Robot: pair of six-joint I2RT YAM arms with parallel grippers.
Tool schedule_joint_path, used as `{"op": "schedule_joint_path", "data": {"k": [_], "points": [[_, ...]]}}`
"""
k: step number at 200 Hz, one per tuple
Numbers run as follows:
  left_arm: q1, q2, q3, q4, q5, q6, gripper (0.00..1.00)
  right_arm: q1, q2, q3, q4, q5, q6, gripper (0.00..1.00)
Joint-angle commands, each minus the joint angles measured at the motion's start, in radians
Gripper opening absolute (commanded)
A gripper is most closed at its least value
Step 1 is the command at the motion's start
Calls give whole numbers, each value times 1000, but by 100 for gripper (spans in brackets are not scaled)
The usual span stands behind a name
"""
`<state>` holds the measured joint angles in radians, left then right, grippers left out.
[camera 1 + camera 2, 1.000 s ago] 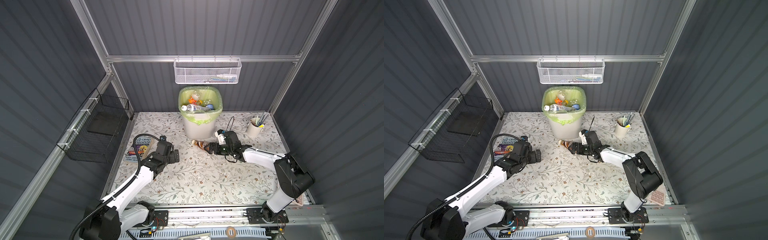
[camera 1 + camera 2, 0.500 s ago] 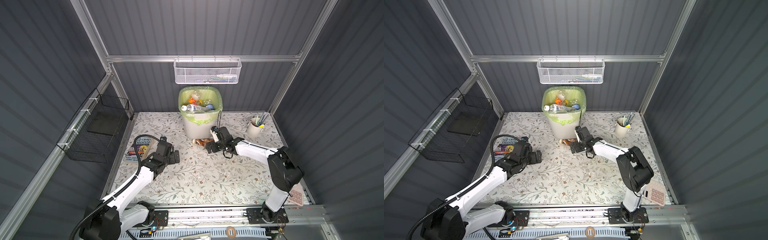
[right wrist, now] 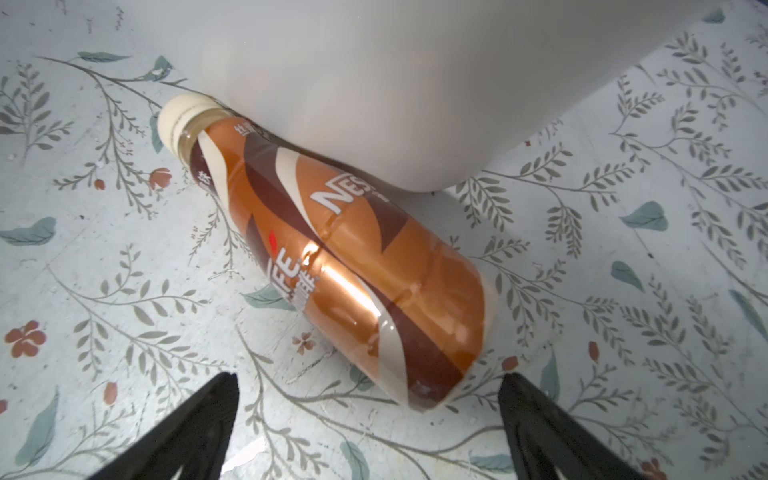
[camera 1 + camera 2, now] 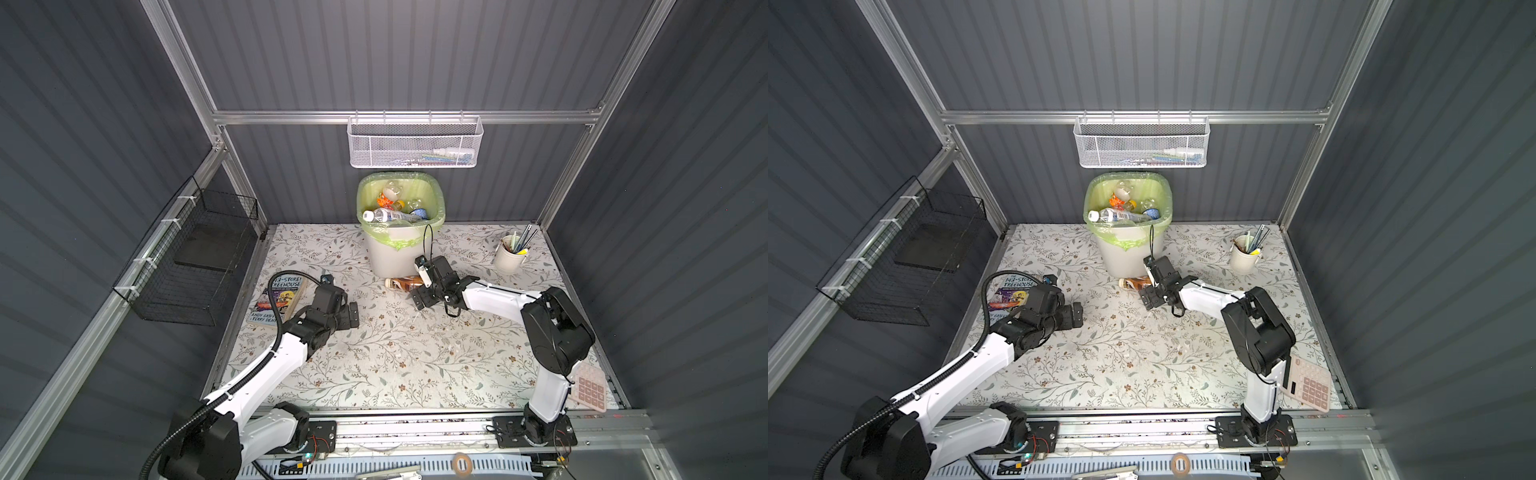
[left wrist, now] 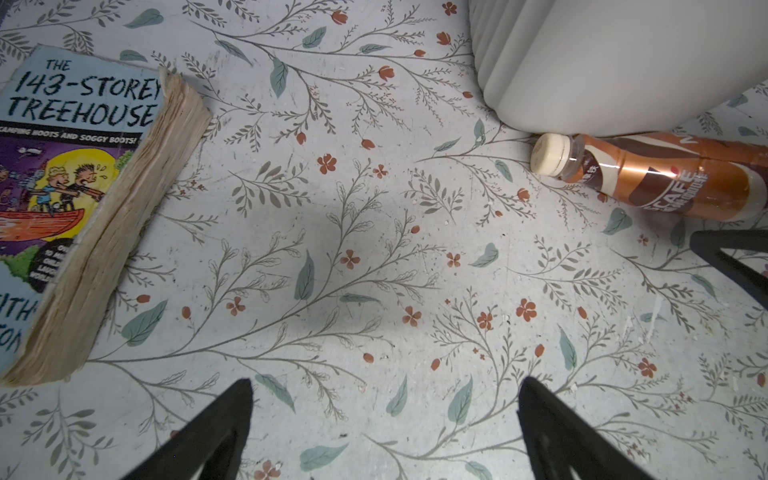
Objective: Throw the plastic bottles in the bin
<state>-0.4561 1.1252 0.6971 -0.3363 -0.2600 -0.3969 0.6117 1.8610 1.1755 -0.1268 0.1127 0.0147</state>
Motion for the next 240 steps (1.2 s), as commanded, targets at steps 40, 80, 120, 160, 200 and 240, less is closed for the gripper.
{"op": "schedule_joint_path", "data": {"k": [40,80,120,160,200,240], "points": [[7,-11,-15,5,14,-11,100,33,-35,4,-24,-132,62,98],[8,-15,-22,10,13,-13,100,47,-72,-17,-39,-197,135,96],[8,-19,-26,11,14,-14,100,82,-101,-30,-52,-226,170,95],[7,-26,-28,11,15,-12,100,96,-92,2,-118,12,68,99],[8,-30,-35,10,18,-16,100,97,-38,74,-137,164,-84,99],[7,-35,-40,8,15,-19,100,123,6,109,-133,219,-187,99]]}}
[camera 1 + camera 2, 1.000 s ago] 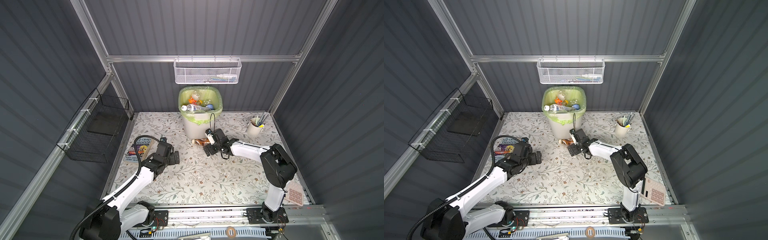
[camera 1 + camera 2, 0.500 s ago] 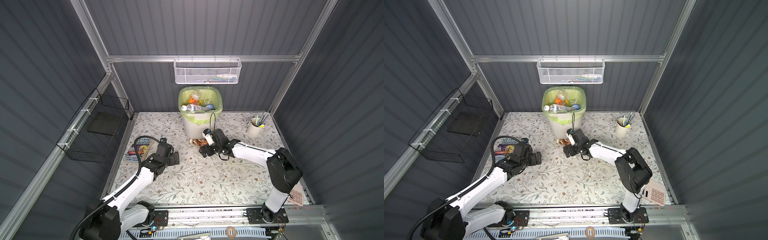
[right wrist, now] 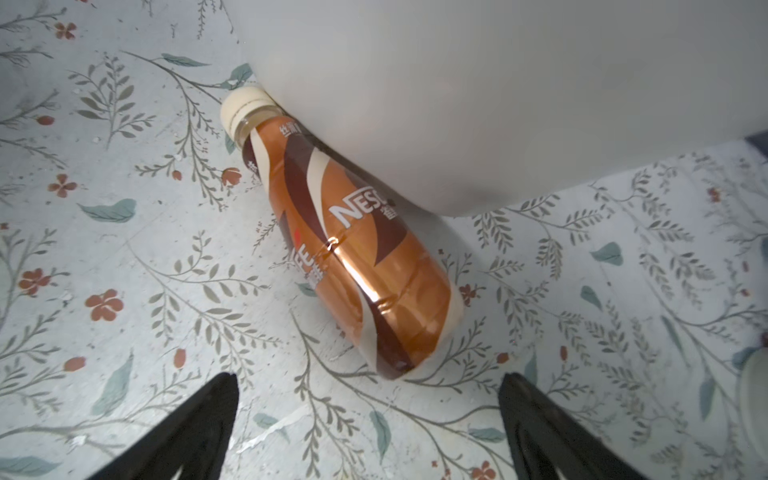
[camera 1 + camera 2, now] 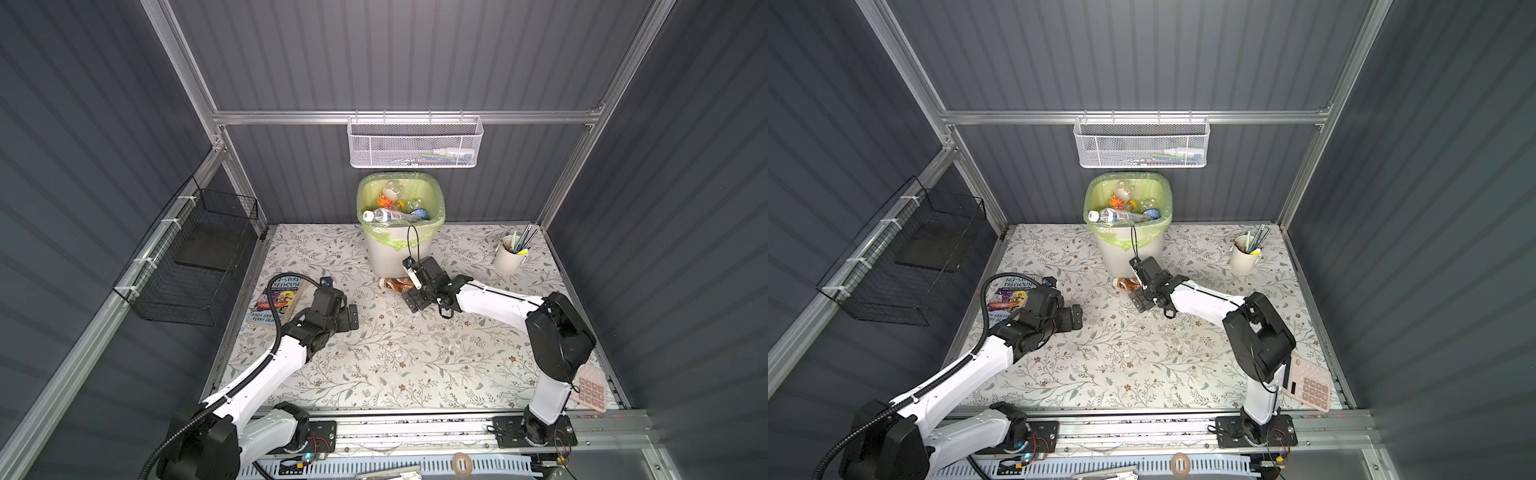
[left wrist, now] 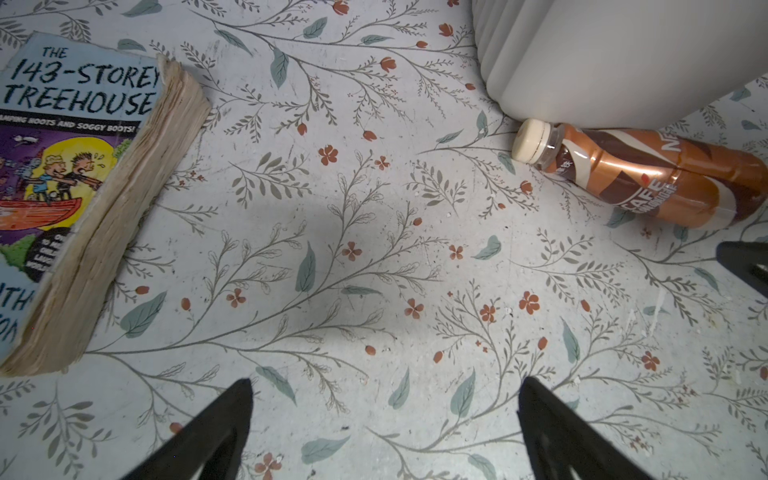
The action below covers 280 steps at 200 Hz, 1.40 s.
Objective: Throw the plastic bottles in the bin
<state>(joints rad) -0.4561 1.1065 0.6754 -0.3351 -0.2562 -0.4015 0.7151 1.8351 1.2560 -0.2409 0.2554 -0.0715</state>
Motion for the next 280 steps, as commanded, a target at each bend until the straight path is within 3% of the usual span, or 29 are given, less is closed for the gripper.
{"op": "schedule_joint_path", "data": {"k": [1,132,161,200,251,280], "points": [[8,-16,-19,7,12,-14,100,20,34,29,-18,77,-103,99],[8,0,-10,4,12,-8,100,44,251,243,-130,96,-327,90],[7,3,-8,4,11,-7,100,43,300,294,-206,87,-344,84],[7,-10,-14,-2,6,-10,100,45,346,346,-296,62,-343,79],[7,-27,-20,-8,0,-14,100,56,272,264,-330,25,-277,57],[7,-29,-23,-7,1,-18,100,61,178,173,-370,-14,-154,58]]}}
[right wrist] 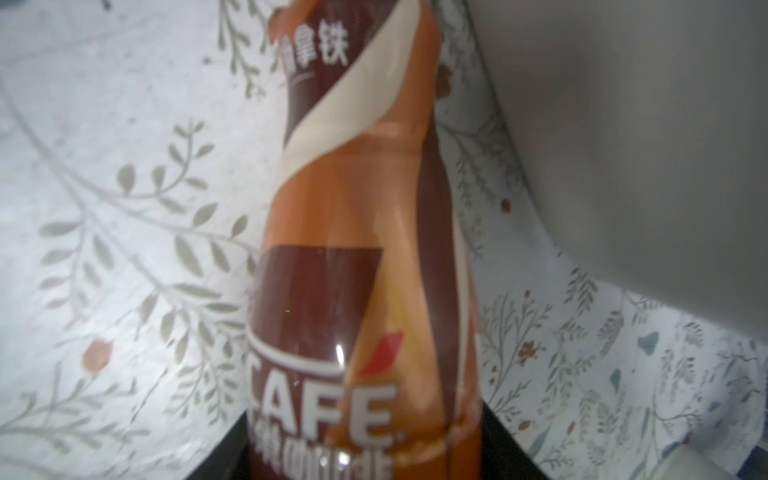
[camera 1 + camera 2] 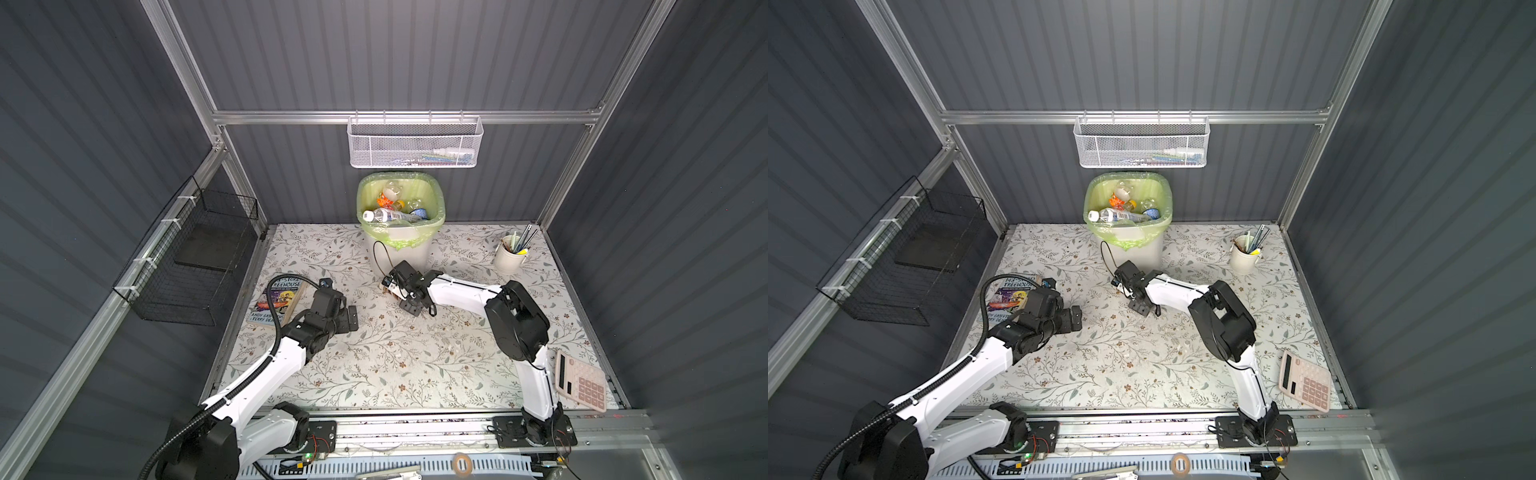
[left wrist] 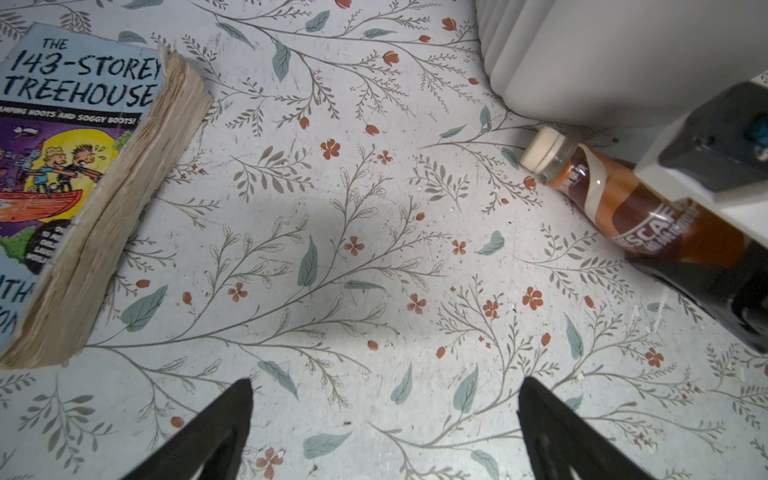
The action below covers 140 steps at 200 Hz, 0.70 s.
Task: Throw the plastic bottles in the bin
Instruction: 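Lift the coffee bottle upright with the right gripper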
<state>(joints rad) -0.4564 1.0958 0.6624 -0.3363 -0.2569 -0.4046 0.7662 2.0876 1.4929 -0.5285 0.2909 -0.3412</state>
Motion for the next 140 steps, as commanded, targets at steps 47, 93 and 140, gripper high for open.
{"op": "schedule_joint_path", "data": {"k": [47,93,140], "points": [[8,-18,-17,-4,-8,-16,100,0,-273,-285,-134,-101,396,62],[8,-1,-12,6,10,-17,100,-15,-288,-347,-185,-138,563,66],[8,-22,-22,-1,6,-19,100,-15,-290,-313,-222,-143,593,80]]}}
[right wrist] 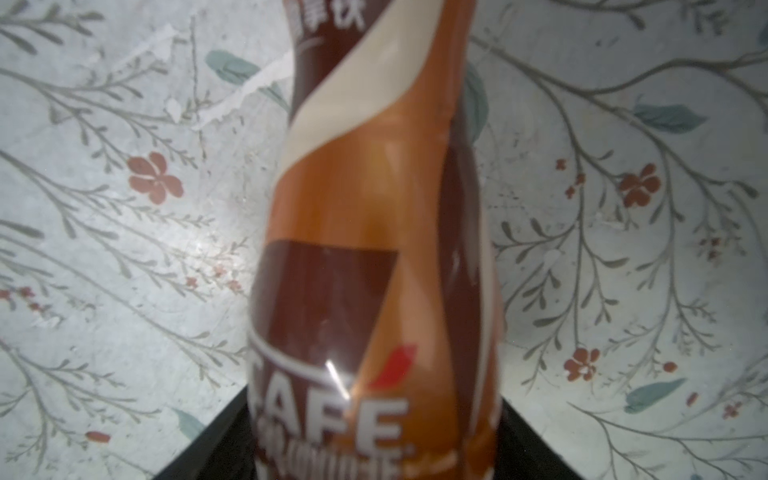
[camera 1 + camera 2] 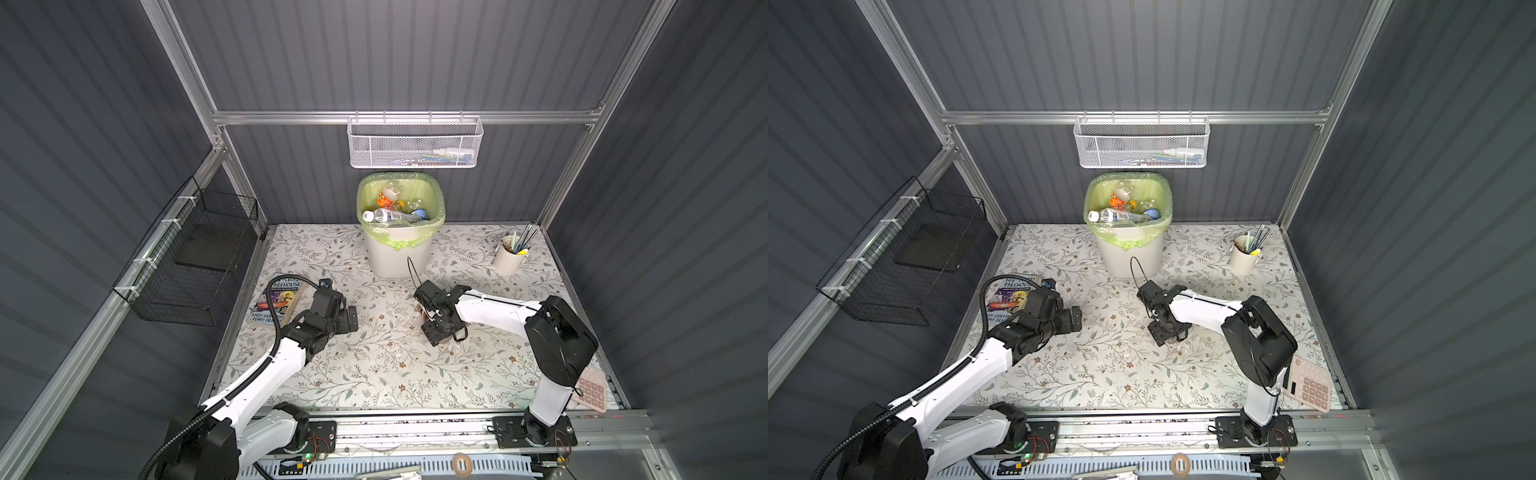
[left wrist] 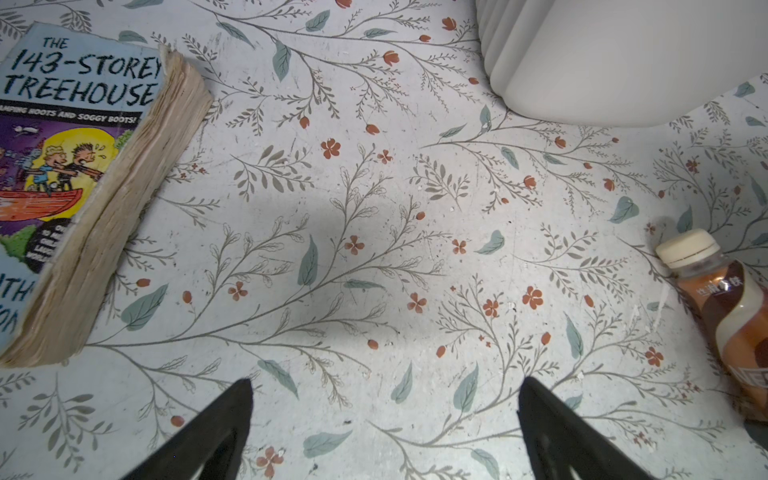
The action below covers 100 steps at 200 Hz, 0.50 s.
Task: Throw the plastic bottles in the bin
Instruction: 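Lift the coffee bottle upright with the right gripper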
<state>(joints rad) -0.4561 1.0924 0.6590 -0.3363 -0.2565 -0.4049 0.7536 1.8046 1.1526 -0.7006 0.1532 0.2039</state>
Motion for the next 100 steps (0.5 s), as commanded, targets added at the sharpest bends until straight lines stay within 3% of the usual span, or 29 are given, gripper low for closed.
{"op": "schedule_joint_path", "data": {"k": [1,44,100], "points": [[8,-19,-19,0,5,-19,100,-2,-7,29,-51,-5,48,81],[8,-26,-26,1,7,-21,100,-1,13,92,-102,28,36,89],[8,-37,-35,-5,-3,-16,100,-2,100,179,-121,2,-5,83]]}}
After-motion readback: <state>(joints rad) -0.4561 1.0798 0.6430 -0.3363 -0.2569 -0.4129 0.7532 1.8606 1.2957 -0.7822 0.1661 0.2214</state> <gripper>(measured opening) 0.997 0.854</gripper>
